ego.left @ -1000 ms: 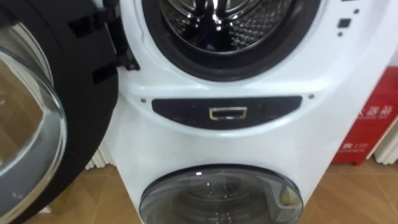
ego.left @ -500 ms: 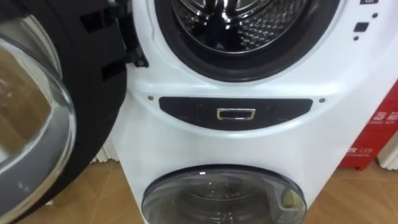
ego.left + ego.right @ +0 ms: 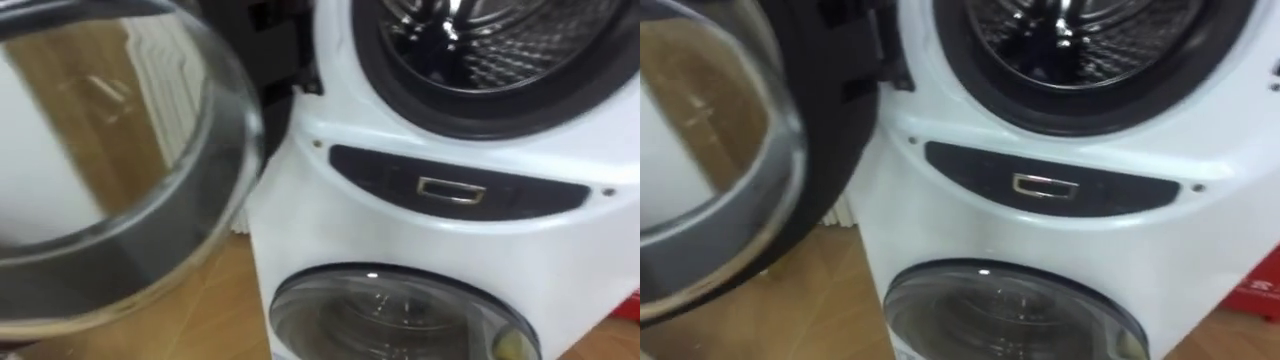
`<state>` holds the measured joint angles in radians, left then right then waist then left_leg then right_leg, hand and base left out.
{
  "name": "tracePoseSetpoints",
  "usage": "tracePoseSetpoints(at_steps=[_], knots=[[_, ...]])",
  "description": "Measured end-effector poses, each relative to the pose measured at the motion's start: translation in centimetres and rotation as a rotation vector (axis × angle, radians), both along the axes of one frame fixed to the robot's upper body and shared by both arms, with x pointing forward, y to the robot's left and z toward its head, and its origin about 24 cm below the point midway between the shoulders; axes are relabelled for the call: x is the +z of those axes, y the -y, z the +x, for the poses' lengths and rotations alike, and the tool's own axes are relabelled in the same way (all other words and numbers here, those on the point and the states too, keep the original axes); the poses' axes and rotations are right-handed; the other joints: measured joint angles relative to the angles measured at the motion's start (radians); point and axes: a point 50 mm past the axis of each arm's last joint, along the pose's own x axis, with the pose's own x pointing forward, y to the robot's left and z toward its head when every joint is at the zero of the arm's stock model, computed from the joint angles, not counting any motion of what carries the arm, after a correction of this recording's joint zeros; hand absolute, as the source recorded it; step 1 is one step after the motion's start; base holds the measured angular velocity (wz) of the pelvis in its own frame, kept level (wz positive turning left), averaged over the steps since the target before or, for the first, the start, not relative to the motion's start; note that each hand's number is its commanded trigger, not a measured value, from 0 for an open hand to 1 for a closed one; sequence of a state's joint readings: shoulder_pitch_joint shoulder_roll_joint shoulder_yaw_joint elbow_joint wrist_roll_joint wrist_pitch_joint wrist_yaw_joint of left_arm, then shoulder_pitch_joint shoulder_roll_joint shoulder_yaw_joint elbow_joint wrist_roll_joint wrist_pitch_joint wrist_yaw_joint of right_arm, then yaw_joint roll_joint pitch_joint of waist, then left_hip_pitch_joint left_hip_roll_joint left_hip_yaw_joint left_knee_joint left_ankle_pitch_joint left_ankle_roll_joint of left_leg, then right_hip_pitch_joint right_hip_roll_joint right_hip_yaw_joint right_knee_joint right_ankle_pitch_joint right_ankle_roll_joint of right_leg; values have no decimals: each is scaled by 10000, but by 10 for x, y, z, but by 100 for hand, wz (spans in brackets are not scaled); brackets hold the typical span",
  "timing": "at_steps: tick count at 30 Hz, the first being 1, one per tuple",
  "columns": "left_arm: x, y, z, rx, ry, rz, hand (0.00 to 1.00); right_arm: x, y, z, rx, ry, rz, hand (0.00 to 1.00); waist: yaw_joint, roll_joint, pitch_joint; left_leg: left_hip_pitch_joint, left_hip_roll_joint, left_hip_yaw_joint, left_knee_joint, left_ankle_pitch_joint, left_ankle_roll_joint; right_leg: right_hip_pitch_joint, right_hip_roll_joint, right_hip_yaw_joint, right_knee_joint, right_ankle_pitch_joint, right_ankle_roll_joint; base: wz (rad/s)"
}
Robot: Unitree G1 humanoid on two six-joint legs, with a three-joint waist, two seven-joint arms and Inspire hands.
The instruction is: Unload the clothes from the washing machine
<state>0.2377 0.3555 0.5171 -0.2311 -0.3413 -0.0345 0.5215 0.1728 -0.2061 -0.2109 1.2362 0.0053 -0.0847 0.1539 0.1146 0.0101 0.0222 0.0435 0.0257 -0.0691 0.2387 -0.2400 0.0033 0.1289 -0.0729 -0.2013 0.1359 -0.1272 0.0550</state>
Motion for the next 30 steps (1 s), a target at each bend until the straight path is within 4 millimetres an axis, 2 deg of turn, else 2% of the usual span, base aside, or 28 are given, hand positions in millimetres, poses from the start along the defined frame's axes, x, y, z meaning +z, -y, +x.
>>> tracePoseSetpoints(at_steps=[2,4,5,8,11,13,14,16,18,20,24,28,30], knots=[[0,11,-2,-138,428,-308,0,-2,-7,6,47,135,241,0,0,-40,10,-24,-74,-64,-16,50,39,23,-64,5,2,0,1,18],[3,25,-1,-552,890,-445,0,-4,-17,19,524,342,568,0,-3,-229,22,-297,-183,-175,28,149,61,-130,-154,-1,-16,-8,15,17],[4,29,0,-677,1012,-457,0,-4,-18,20,629,319,675,0,-1,-281,17,-363,-202,-182,30,189,61,-195,-173,10,-9,-5,18,11],[5,47,-1,-1335,1446,-552,0,-5,-24,30,1046,505,1015,0,-4,-498,6,-547,-260,-205,29,358,63,-335,-223,-25,-28,88,147,3],[-4,65,4,-2254,1414,-834,0,-5,-29,37,1155,745,1166,0,-10,-554,7,-561,-374,-227,52,505,81,-318,-341,-85,-18,92,157,3],[-11,78,6,-2987,1233,-1008,0,-5,-32,41,1230,873,1284,0,-63,-605,12,-601,-466,-191,48,639,62,-362,-443,-140,-91,-1,231,0],[-18,90,8,-3710,1047,-1238,0,-5,-33,41,1106,930,1380,0,-83,-603,11,-651,-472,-166,45,725,35,-430,-461,-136,-85,-55,332,4],[-26,110,12,-4842,750,-1606,0,-6,-34,42,945,1003,1488,0,-234,-627,-2,-787,-472,-134,53,874,26,-565,-473,-126,-69,-36,275,2],[-31,134,17,-6374,552,-1842,0,-5,-34,46,1023,1123,1467,0,-457,-627,-15,-896,-434,105,28,982,33,-839,-475,98,15,98,249,-31],[-34,149,19,-7489,461,-1918,0,-5,-36,48,1092,1162,1451,0,-694,-591,-82,-883,-376,318,6,981,39,-947,-467,232,12,170,242,-46],[-41,174,21,-9665,119,-1883,0,-6,-38,45,1046,1060,1296,0,-1379,-665,-190,-743,-367,491,-46,968,53,-946,-421,530,40,302,294,-17],[-50,189,22,-10911,-302,-1962,0,-6,-39,45,1011,1058,1172,0,-1444,-656,-201,-366,-278,842,-410,941,15,-921,-313,970,25,297,283,-31],[-58,194,22,-11362,-667,-2052,0,-7,-41,46,1060,1038,1150,0,-1455,-675,-190,-195,-184,980,-513,905,-13,-845,-210,1120,27,297,185,-21]])
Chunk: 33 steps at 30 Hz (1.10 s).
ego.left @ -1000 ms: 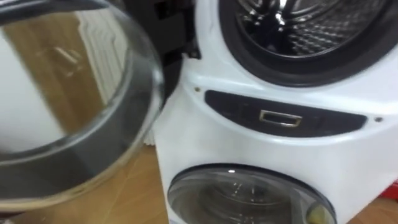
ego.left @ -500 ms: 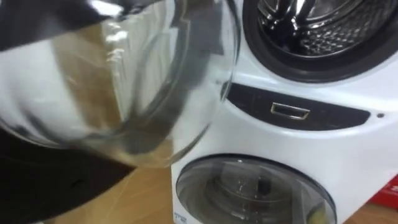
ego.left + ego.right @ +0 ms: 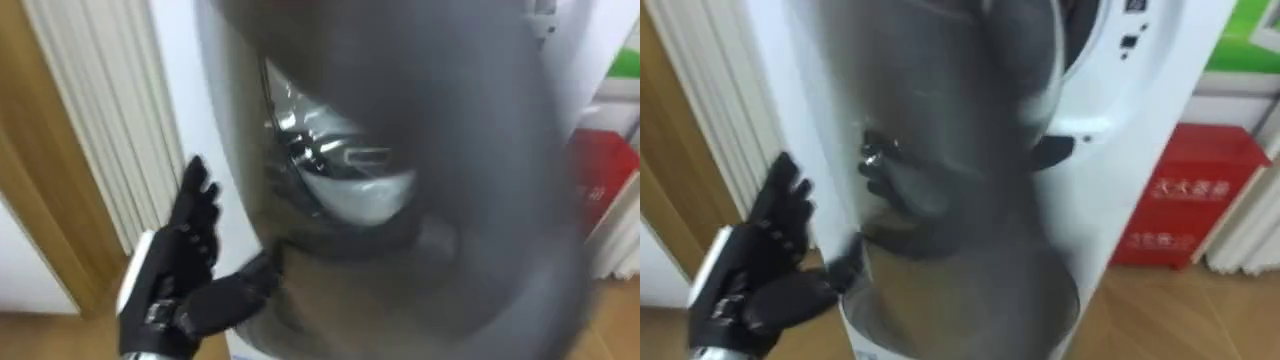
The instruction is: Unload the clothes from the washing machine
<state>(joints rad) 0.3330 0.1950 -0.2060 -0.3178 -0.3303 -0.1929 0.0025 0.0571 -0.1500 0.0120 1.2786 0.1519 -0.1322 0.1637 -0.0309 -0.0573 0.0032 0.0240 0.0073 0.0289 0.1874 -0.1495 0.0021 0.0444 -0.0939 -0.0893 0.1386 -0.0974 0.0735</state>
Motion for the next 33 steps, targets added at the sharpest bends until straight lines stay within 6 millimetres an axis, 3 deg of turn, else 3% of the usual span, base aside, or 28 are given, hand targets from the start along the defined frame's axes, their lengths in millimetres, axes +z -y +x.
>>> tracePoseSetpoints(at_steps=[2,8,13,18,19,20,22,24,25,27,30,33], knots=[[-7,1,1,-212,-256,70,0,0,-1,0,65,-39,4,0,-3,-11,12,189,45,62,-90,-49,-30,84,54,74,-10,-48,-111,-13],[-16,3,1,-443,-624,518,0,0,-5,5,497,74,51,0,15,-65,51,402,235,353,-257,-306,-145,89,241,239,-9,-239,-181,-15],[-27,3,0,-508,-1085,703,0,0,-5,7,593,133,33,0,29,-144,153,583,292,557,-251,-321,-155,156,282,161,-2,-239,-181,-20],[-68,-7,-6,-366,-2681,2144,0,2,-3,6,537,279,-128,0,22,35,233,718,390,781,-291,-504,-264,189,339,-237,-31,-273,-212,-13],[-75,-9,-7,-389,-2923,2484,0,2,-1,5,536,246,-157,0,47,91,204,733,415,785,-340,-563,-266,172,372,-231,-31,-287,-221,-7],[-93,-14,-12,-400,-3663,3085,0,2,2,1,497,153,-197,0,93,206,127,760,462,793,-430,-655,-211,136,433,-223,-30,-292,-228,-9],[-122,-28,-25,-142,-5031,3921,0,1,2,-4,403,63,-162,0,104,223,87,829,485,870,-430,-655,-212,209,450,-249,-27,-292,-228,-12],[-164,-55,-59,477,-7485,4901,0,1,3,-9,157,-48,-154,0,228,286,28,1025,534,1092,-522,-679,-248,250,501,-246,-30,-307,-255,-25],[-174,-63,-71,799,-8206,4963,0,1,4,-11,89,-106,-141,0,230,299,21,1059,548,1115,-558,-693,-265,252,514,-250,-29,-314,-266,-23],[-199,-98,-120,2504,-10783,5317,0,-1,2,-17,-288,-290,-89,0,313,297,-26,1178,644,1285,-579,-749,-321,256,611,-182,-31,-293,-309,-22],[-208,-118,-165,4017,-12881,5930,0,-1,1,-22,-649,-414,-58,0,384,272,-52,1287,715,1331,-574,-803,-360,345,675,-164,-30,-289,-319,-9],[-214,-111,-182,4144,-13780,6155,0,-2,0,-24,-935,-515,-15,0,386,353,-39,1303,695,1327,-544,-825,-338,394,654,-182,-30,-289,-318,1]])
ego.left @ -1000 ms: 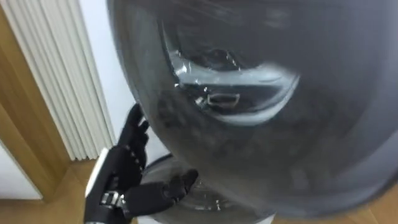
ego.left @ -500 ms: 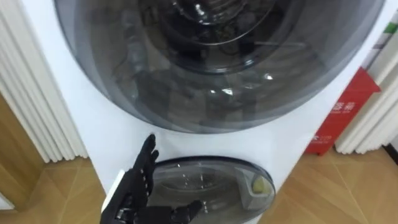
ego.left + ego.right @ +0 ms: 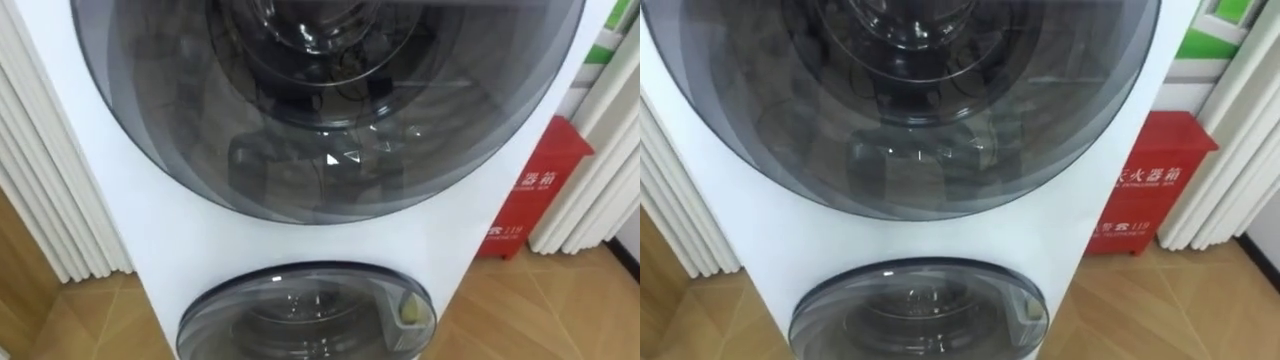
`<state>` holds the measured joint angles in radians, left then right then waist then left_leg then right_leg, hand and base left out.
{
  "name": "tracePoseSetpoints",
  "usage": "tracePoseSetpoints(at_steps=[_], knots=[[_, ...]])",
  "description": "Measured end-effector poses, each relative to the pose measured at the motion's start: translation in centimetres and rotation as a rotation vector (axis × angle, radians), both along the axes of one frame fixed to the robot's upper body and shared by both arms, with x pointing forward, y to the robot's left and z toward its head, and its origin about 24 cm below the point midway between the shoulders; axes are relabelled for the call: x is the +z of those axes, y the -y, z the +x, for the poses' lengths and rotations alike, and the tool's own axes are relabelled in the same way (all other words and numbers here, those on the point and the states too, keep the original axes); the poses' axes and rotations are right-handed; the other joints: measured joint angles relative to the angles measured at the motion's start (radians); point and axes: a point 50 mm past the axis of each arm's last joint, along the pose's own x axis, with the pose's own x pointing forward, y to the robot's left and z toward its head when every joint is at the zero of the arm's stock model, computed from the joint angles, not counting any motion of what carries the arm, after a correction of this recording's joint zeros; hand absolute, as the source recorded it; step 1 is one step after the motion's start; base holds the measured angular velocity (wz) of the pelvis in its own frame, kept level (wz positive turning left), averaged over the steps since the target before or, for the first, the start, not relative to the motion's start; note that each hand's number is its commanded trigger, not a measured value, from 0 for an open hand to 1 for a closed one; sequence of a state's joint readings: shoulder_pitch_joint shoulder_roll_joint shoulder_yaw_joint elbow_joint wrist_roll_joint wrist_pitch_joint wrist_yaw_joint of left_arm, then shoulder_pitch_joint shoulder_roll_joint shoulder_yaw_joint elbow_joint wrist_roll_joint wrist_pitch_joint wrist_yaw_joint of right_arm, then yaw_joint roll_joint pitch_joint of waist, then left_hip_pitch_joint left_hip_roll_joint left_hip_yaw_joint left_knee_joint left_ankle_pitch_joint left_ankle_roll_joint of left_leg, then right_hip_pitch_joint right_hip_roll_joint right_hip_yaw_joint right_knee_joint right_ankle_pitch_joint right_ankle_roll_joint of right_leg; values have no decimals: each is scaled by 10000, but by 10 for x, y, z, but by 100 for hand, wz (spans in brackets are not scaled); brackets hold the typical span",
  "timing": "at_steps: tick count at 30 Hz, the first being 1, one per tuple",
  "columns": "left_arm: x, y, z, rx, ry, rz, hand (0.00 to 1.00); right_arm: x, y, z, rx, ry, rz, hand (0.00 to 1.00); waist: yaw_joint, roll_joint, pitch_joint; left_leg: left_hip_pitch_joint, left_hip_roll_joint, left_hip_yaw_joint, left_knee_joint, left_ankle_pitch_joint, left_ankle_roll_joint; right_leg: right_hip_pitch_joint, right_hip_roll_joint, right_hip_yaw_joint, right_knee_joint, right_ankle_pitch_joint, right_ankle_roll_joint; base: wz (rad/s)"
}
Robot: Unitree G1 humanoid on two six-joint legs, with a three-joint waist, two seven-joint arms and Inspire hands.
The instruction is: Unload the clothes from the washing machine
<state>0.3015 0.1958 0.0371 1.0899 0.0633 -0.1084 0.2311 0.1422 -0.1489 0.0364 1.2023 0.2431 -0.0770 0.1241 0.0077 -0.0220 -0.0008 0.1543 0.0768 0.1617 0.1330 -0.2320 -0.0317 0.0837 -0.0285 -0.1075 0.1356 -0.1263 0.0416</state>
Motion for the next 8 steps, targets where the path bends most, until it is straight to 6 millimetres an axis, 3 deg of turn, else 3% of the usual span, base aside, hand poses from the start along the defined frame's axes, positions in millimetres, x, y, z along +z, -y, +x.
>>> tracePoseSetpoints(at_steps=[5,8], knots=[[-8,23,2,29,-327,-586,0,-1,-1,-1,-391,-29,113,0,-8,56,17,-3,7,-12,11,0,-1,11,8,-14,-3,-1,-2,0],[-10,26,8,52,-473,-697,0,-1,-1,-2,-615,-50,198,0,-35,60,24,-10,7,-22,12,0,-1,13,3,-54,-8,-6,-8,0]])
